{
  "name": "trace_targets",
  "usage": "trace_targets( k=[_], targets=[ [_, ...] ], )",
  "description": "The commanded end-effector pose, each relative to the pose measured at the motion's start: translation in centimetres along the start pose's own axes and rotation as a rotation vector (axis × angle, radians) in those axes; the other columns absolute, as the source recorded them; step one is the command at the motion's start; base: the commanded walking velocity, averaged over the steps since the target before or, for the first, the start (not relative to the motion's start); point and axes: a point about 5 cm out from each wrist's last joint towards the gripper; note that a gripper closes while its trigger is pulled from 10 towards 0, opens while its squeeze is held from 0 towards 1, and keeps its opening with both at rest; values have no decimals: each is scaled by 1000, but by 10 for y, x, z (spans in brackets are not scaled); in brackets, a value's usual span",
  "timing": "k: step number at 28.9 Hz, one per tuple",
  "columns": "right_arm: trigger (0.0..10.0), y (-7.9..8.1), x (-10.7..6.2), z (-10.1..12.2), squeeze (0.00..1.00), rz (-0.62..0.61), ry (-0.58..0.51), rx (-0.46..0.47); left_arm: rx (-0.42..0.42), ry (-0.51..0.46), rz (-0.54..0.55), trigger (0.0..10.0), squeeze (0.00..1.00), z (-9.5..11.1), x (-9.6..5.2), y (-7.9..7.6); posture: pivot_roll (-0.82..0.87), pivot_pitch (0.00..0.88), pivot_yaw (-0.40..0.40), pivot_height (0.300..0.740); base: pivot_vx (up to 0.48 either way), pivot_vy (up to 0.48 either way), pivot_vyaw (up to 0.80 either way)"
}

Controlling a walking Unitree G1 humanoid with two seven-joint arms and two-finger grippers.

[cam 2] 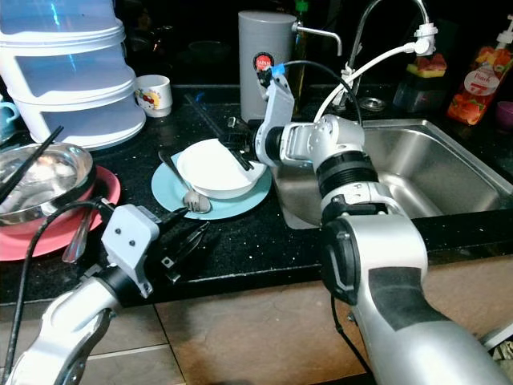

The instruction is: Kitchen organization

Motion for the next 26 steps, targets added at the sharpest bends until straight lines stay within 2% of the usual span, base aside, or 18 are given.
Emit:
trace_targets(
  k=[1,4,5,6,7,8,12,13,14,17,18,19,20,21,26],
  targets=[
    [10000,-2,-2,-2,153,5,20,-7,-1,7,-19,10000,0,-1,1,-2,46,14,-55,740,0,0,0],
    [10000,-2,-2,-4,153,9,33,-9,-1,7,-19,10000,0,-1,1,-2,46,14,-55,740,0,0,0],
    [10000,-2,0,-6,212,14,48,-6,0,8,-20,10000,0,-1,1,-3,47,10,-54,740,0,0,0],
    [10000,-2,1,-9,380,18,61,-6,1,8,-21,10000,0,-1,1,-3,47,10,-54,740,0,0,0],
    [10000,-2,1,-9,380,18,61,-6,1,8,-21,10000,0,-1,1,-3,47,10,-54,740,0,0,0],
    [10000,-1,3,-12,506,22,73,-5,1,7,-21,10000,0,-1,1,-3,48,8,-54,740,0,0,0],
    [10000,1,6,-17,525,37,100,-8,4,5,-20,10000,0,-1,1,-2,48,9,-54,740,0,0,0],
    [10000,1,6,-18,596,39,103,-8,4,6,-20,10000,0,-1,1,-2,48,9,-54,740,0,0,0],
    [10000,1,6,-18,608,40,104,-10,4,6,-20,10000,0,-1,1,-1,48,13,-54,740,0,0,0],
    [10000,2,6,-18,580,37,101,-16,4,7,-20,10000,0,-1,1,-1,48,13,-54,740,0,0,0],
    [10000,1,6,-17,506,35,97,-18,3,8,-19,10000,0,-1,1,-1,48,13,-54,740,0,0,0],
    [10000,1,6,-17,506,35,97,-18,3,8,-19,10000,0,-1,1,-1,48,13,-54,740,0,0,0],
    [10000,1,5,-16,200,31,88,-23,3,9,-19,10000,0,-1,1,-2,49,17,-55,740,0,0,0],
    [10000,1,5,-15,12,30,85,-25,2,9,-18,10000,0,-1,1,-2,49,17,-55,740,0,0,0],
    [10000,3,5,-14,0,35,80,-42,2,10,-19,10000,0,-2,1,-1,46,18,-54,740,0,0,0]
  ],
)
Point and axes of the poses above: a point about 5 cm out from each wrist's last joint towards the gripper, its own x axis pointing out of the wrist towards the gripper, its own z axis along the axis of the wrist's last joint, y = z × x, and after that the axes turned 12 degrees about x, right-handed
